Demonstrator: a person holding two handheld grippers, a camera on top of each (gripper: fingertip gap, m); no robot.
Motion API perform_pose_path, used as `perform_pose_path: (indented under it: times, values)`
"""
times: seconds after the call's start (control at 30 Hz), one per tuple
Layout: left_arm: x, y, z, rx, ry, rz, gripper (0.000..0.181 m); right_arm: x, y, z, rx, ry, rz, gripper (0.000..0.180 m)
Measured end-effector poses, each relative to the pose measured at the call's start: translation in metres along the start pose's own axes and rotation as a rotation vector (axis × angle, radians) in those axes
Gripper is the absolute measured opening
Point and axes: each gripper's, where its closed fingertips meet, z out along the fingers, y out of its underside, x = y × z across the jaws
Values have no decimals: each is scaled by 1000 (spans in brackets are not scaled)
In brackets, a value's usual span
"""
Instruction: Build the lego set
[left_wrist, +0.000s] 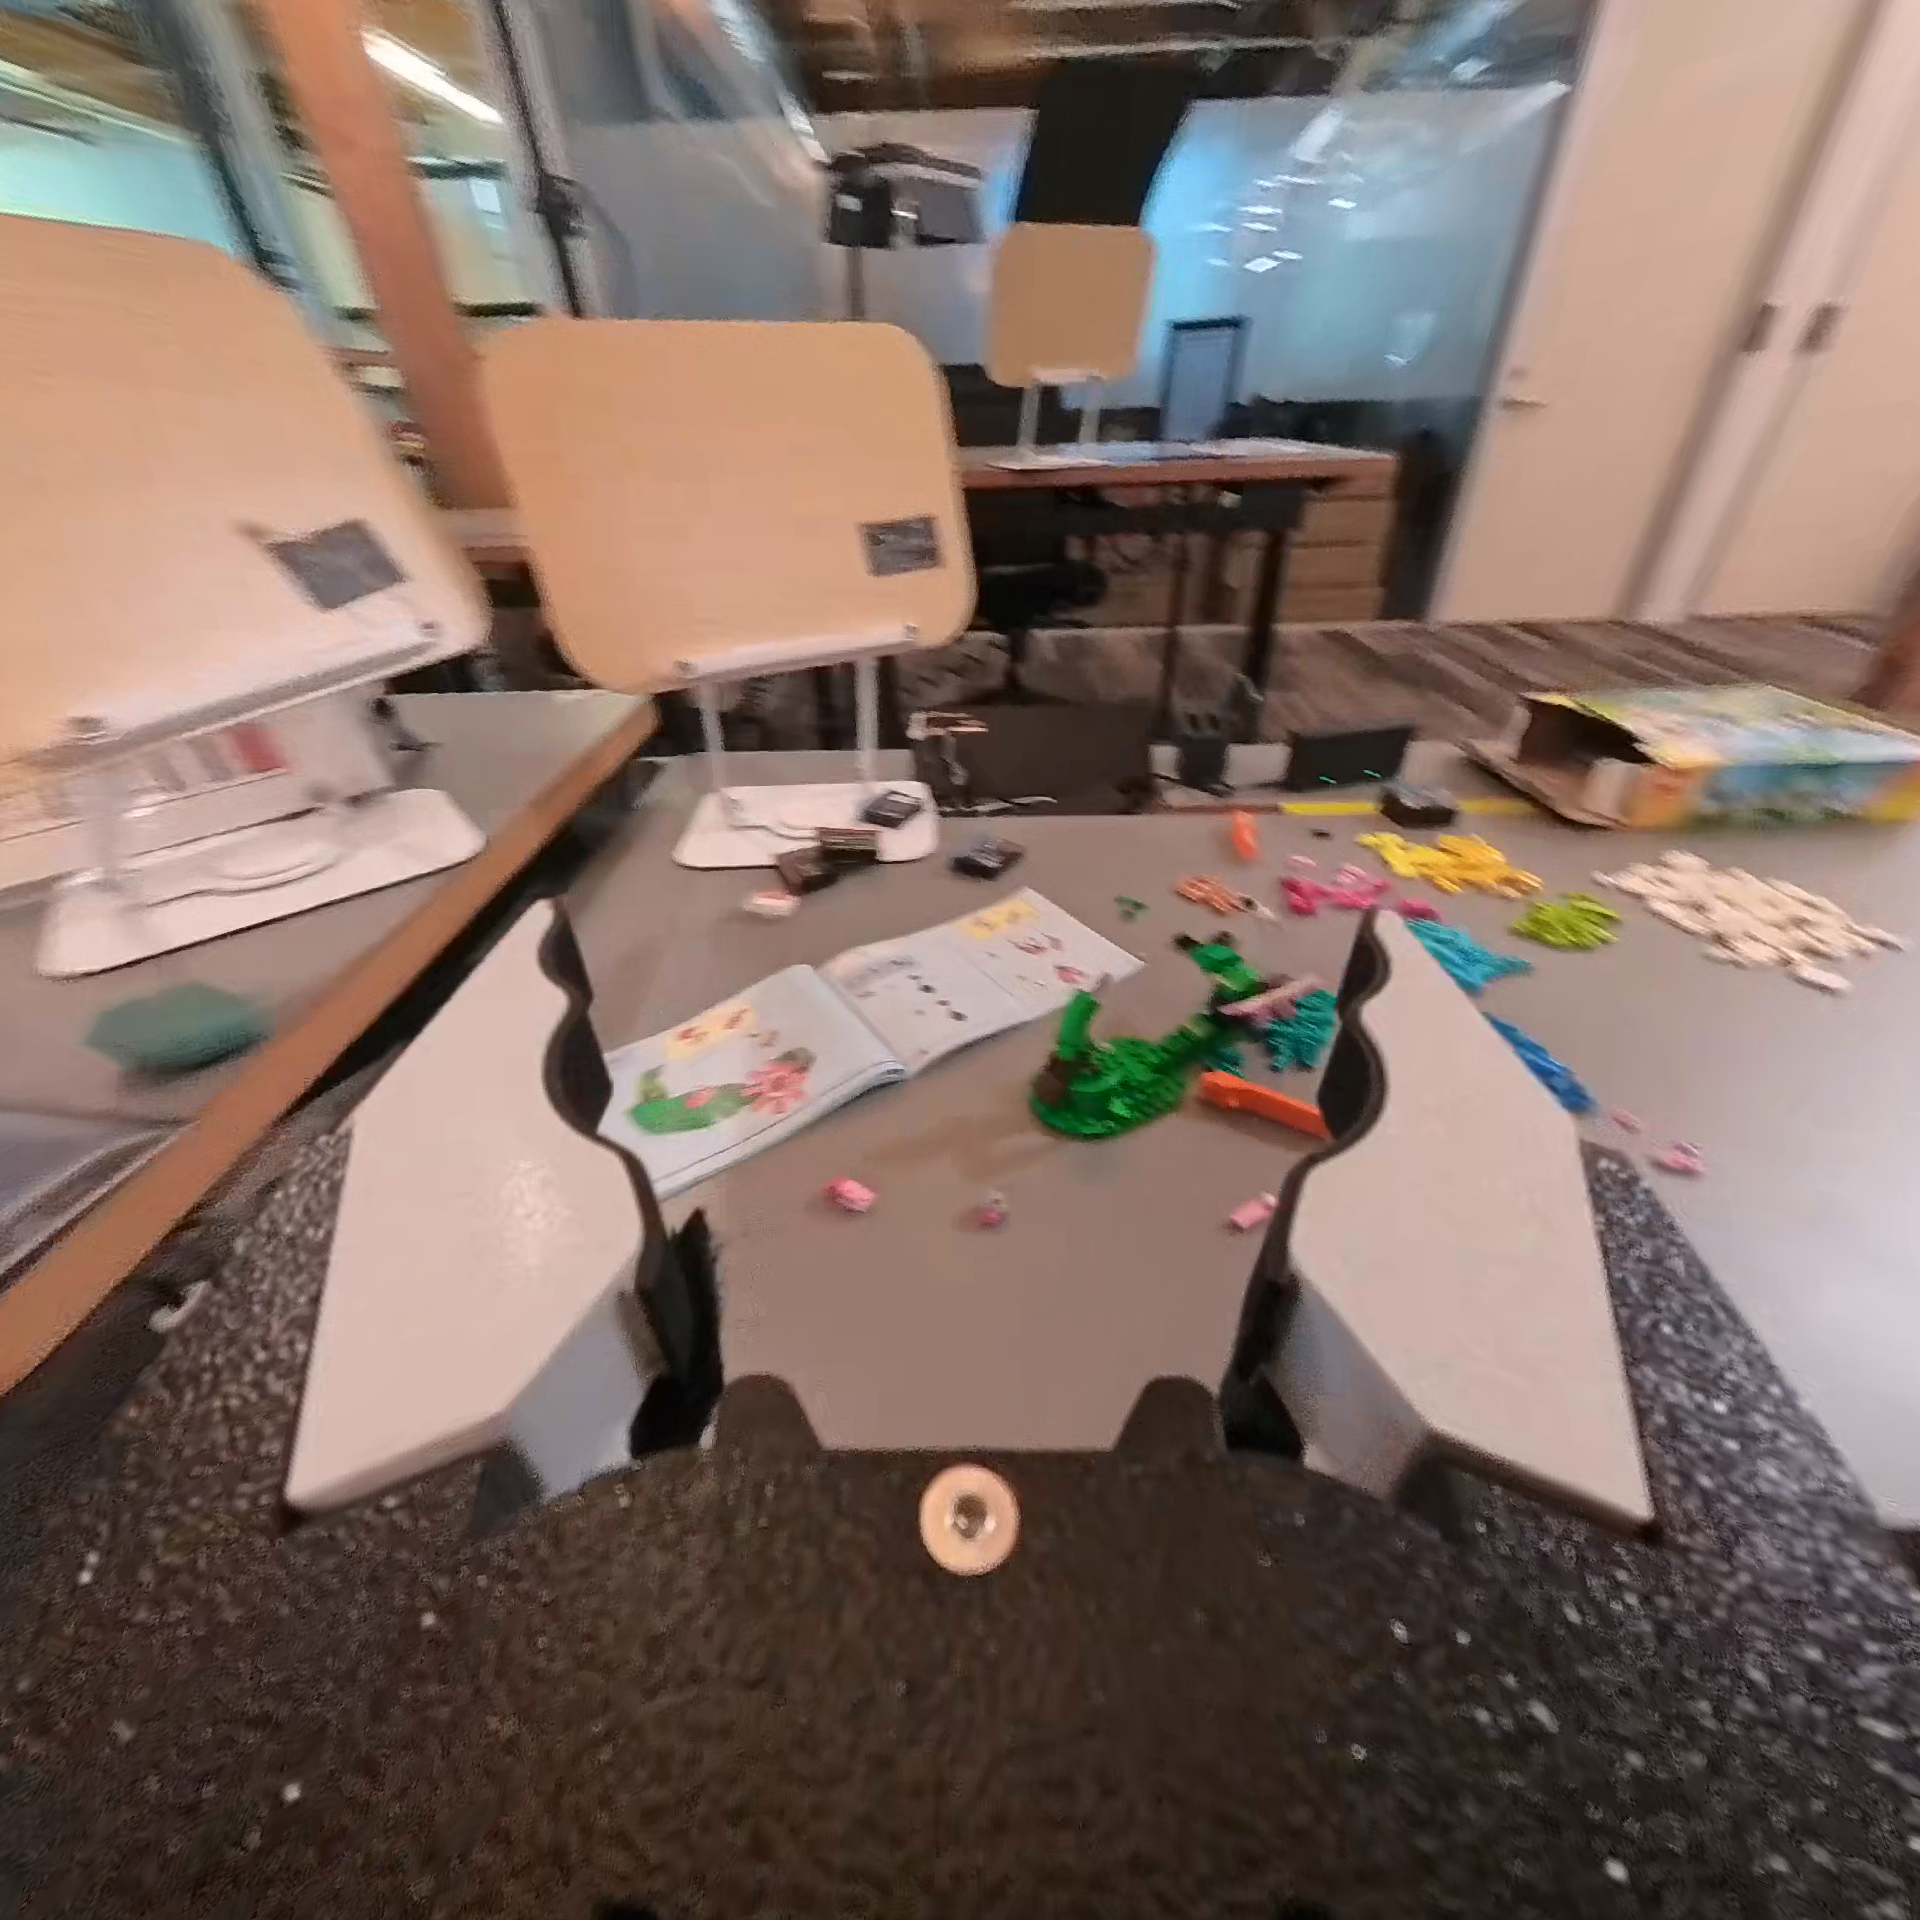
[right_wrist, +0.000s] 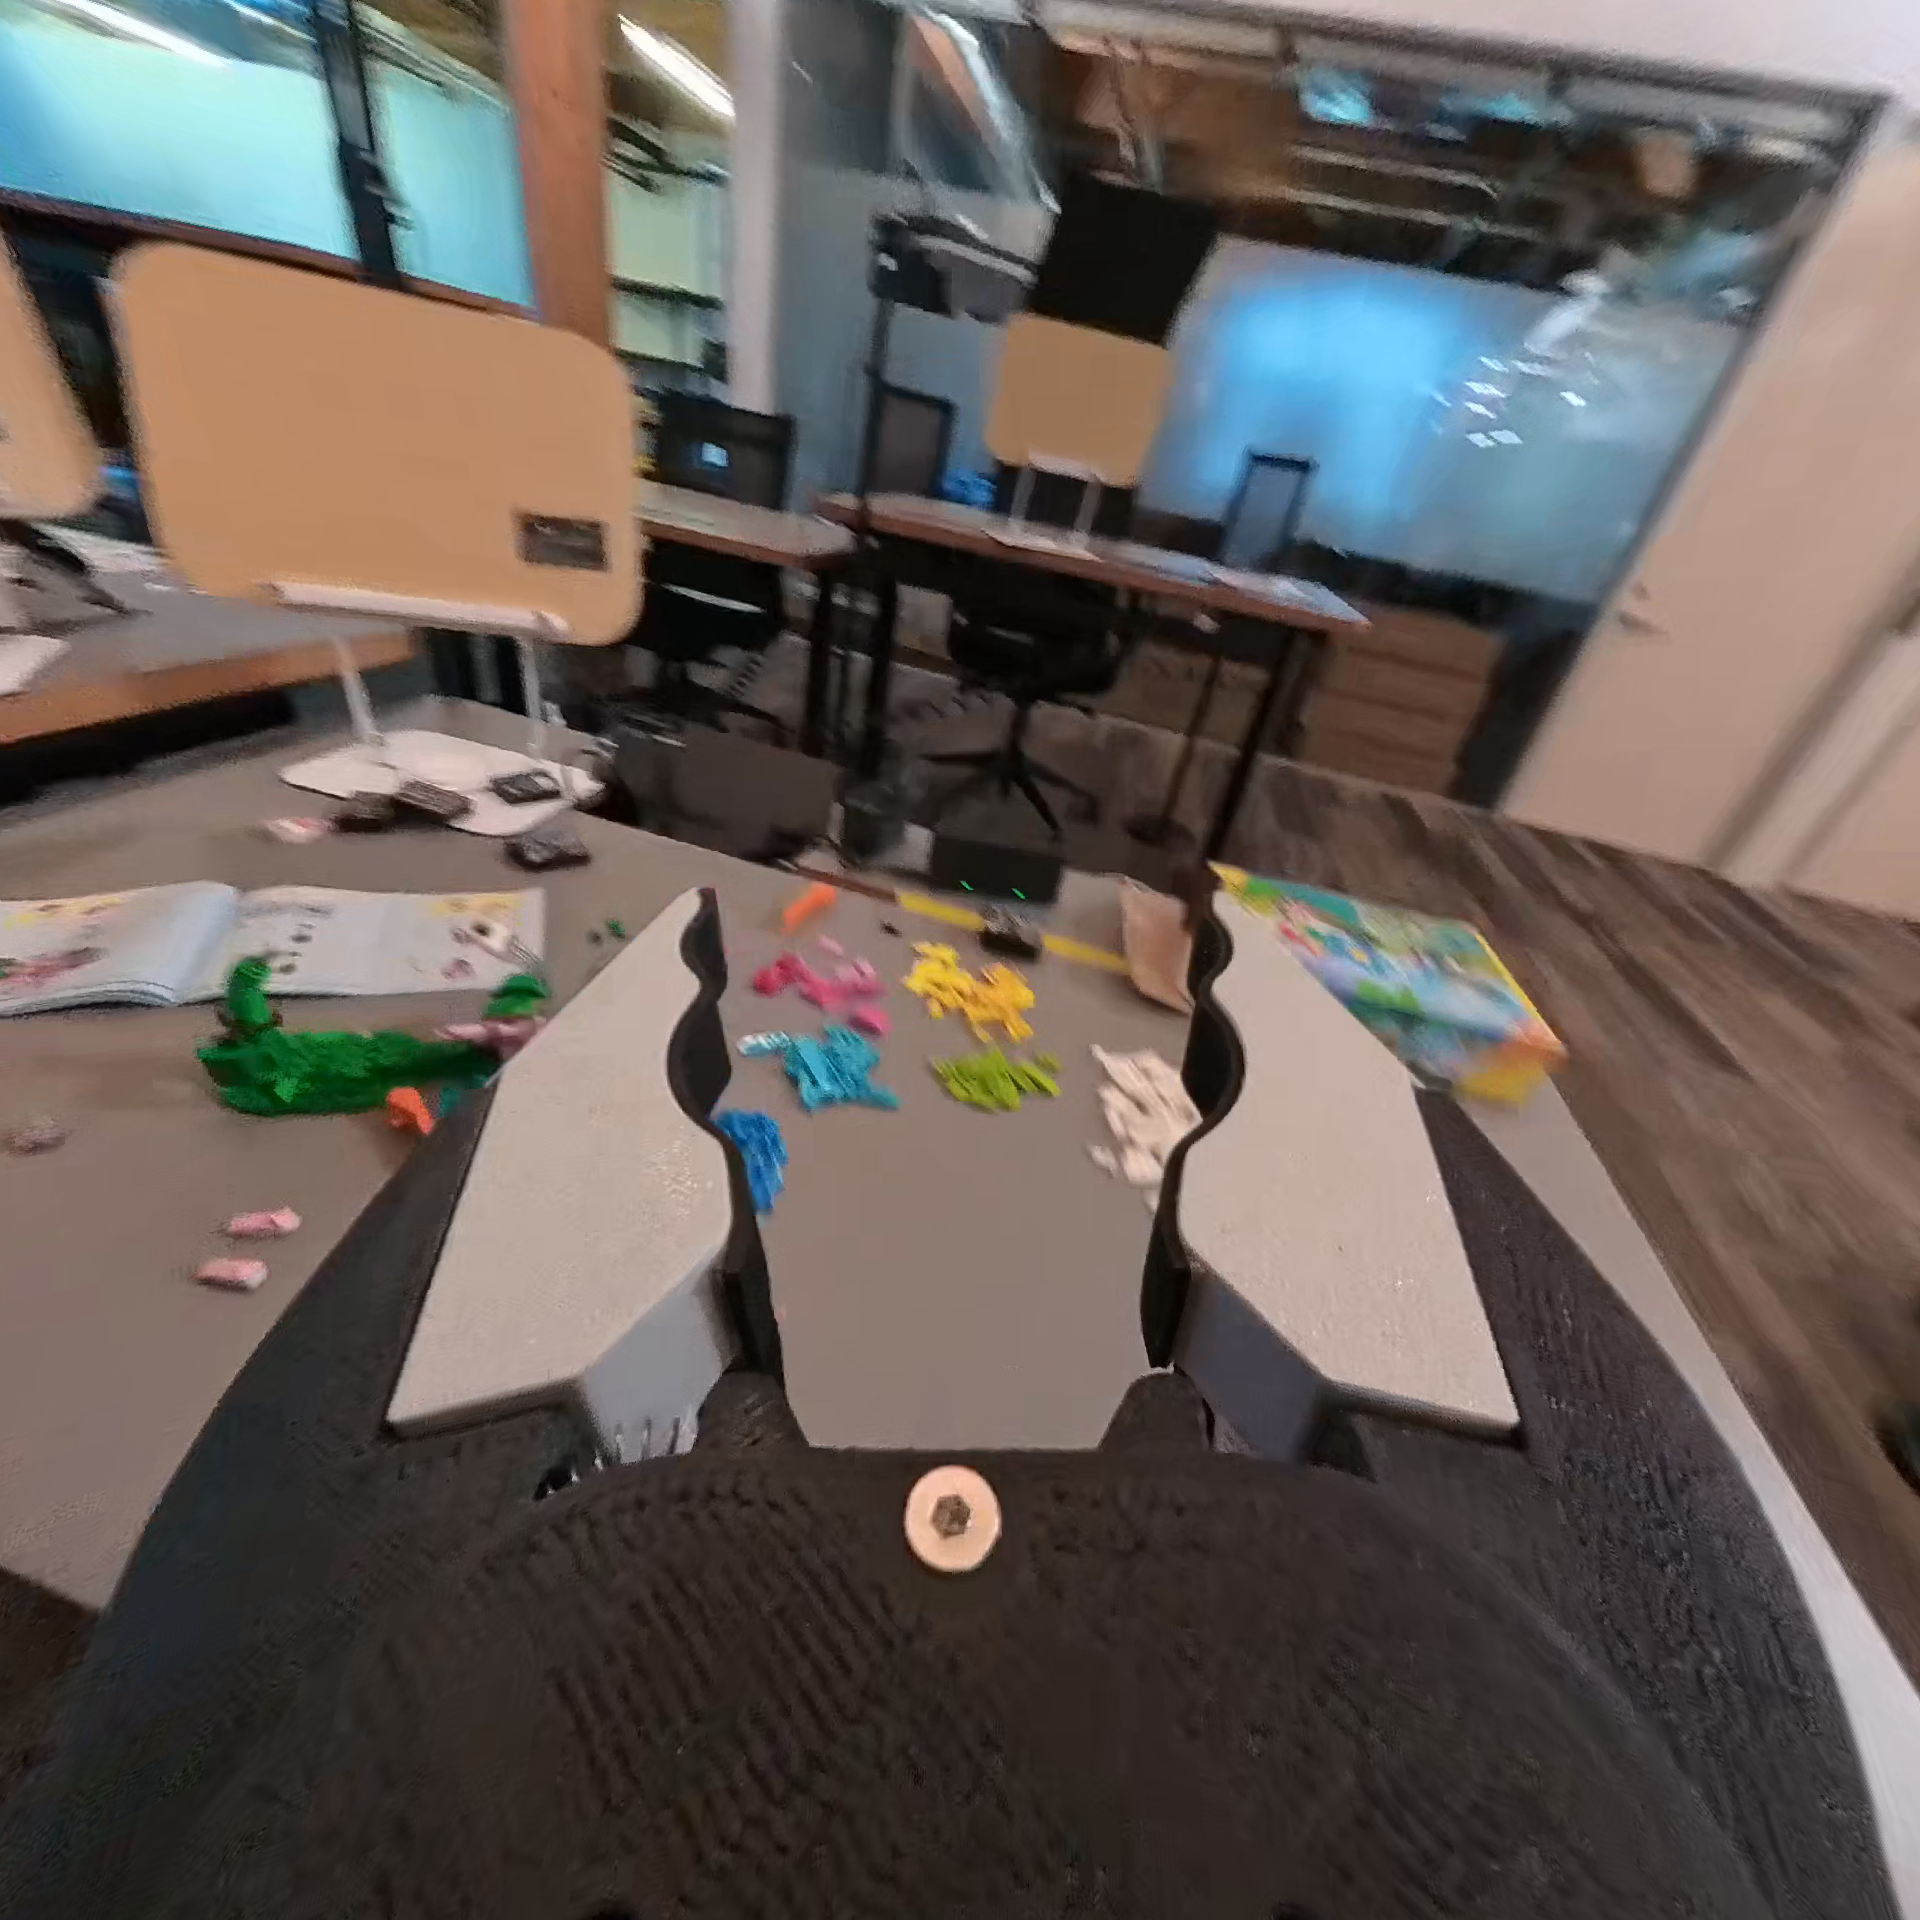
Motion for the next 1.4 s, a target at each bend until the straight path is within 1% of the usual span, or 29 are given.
perform_pose_path:
  times: [0.1,0.2,0.27,0.33,0.43,0.5,0.6,0.67,0.73,0.8,0.87,0.93,1.0,1.07,1.13,1.2,1.23,1.3,1.33,1.37,1.4]
  values:
    - [-18,7,-20,5,-175,-37,139,-25,-10,40,45,-184,-26,88]
    - [-17,18,-51,17,-354,-67,139,-41,-13,66,81,-381,-42,88]
    - [-9,26,-82,28,-510,-64,139,-45,-13,74,91,-525,-50,88]
    - [5,38,-117,18,-681,-69,138,-44,-13,71,80,-677,-50,88]
    - [38,52,-170,11,-895,-138,136,-36,0,55,63,-865,-94,88]
    - [59,59,-196,-7,-956,-170,136,-33,13,46,72,-946,-122,87]
    - [79,62,-234,-49,-1059,-124,136,-44,29,35,52,-1037,-68,86]
    - [93,67,-256,-65,-1115,-100,135,-60,38,26,31,-1113,-33,86]
    - [105,79,-272,-94,-1159,-87,133,-78,48,12,35,-1199,-63,86]
    - [113,96,-286,-125,-1200,-82,132,-93,55,0,58,-1271,-108,86]
    - [116,119,-299,-159,-1239,-87,131,-110,61,-13,77,-1341,-102,84]
    - [114,146,-314,-209,-1277,-78,130,-139,66,-30,109,-1414,-76,83]
    - [109,176,-329,-258,-1302,-51,129,-187,72,-55,173,-1475,-101,85]
    - [100,206,-348,-307,-1323,-32,127,-246,79,-98,254,-1577,-118,86]
    - [87,226,-373,-329,-1368,12,126,-306,89,-145,307,-1664,-81,86]
    - [72,246,-399,-336,-1415,38,127,-359,114,-184,283,-1725,-47,87]
    - [65,257,-410,-345,-1433,54,127,-382,135,-197,224,-1750,-33,87]
    - [53,284,-432,-379,-1456,86,124,-420,196,-214,49,-1784,-66,87]
    - [50,296,-442,-396,-1473,105,117,-432,231,-219,-11,-1797,-117,85]
    - [47,306,-450,-390,-1483,120,111,-442,266,-219,-56,-1793,-179,84]
    - [45,317,-457,-379,-1493,135,109,-448,301,-214,-102,-1774,-228,84]
